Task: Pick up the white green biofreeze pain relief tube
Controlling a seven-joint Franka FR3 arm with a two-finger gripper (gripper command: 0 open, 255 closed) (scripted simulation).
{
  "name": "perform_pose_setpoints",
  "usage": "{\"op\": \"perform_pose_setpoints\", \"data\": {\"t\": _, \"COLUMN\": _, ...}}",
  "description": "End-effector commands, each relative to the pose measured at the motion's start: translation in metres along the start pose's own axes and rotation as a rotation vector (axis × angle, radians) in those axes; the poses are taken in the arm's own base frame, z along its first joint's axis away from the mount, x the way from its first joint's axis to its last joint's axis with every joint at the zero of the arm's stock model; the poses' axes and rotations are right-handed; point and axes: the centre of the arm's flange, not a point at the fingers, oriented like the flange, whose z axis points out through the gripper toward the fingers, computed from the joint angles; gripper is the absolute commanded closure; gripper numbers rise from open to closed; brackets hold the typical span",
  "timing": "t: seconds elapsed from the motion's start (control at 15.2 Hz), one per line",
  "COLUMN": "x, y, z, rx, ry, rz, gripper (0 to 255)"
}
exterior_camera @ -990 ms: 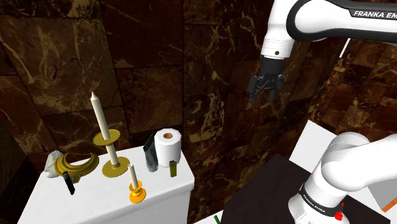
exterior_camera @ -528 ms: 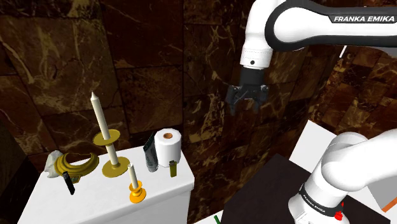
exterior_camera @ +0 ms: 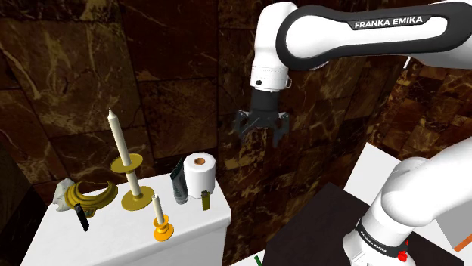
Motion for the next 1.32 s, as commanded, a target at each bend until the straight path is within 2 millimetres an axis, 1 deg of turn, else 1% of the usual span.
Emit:
{"op": "perform_pose_setpoints", "data": {"t": 0.0, "x": -0.001, "y": -0.023, "z": 0.009, "rx": 0.007, "ry": -0.014, "rz": 0.046, "gripper": 0}}
{"op": "perform_pose_setpoints", "data": {"t": 0.53, "x": 0.002, "y": -0.119, "z": 0.038, "rx": 0.033, "ry": -0.066, "rz": 0.214, "gripper": 0}}
{"op": "perform_pose_setpoints", "data": {"t": 1.06, "x": 0.021, "y": -0.215, "z": 0.065, "rx": 0.058, "ry": -0.118, "rz": 0.382, "gripper": 0}}
{"op": "perform_pose_setpoints", "data": {"t": 1.12, "x": 0.023, "y": -0.224, "z": 0.068, "rx": 0.061, "ry": -0.124, "rz": 0.400, "gripper": 0}}
{"op": "perform_pose_setpoints", "data": {"t": 1.25, "x": 0.025, "y": -0.224, "z": 0.078, "rx": 0.061, "ry": -0.124, "rz": 0.400, "gripper": 0}}
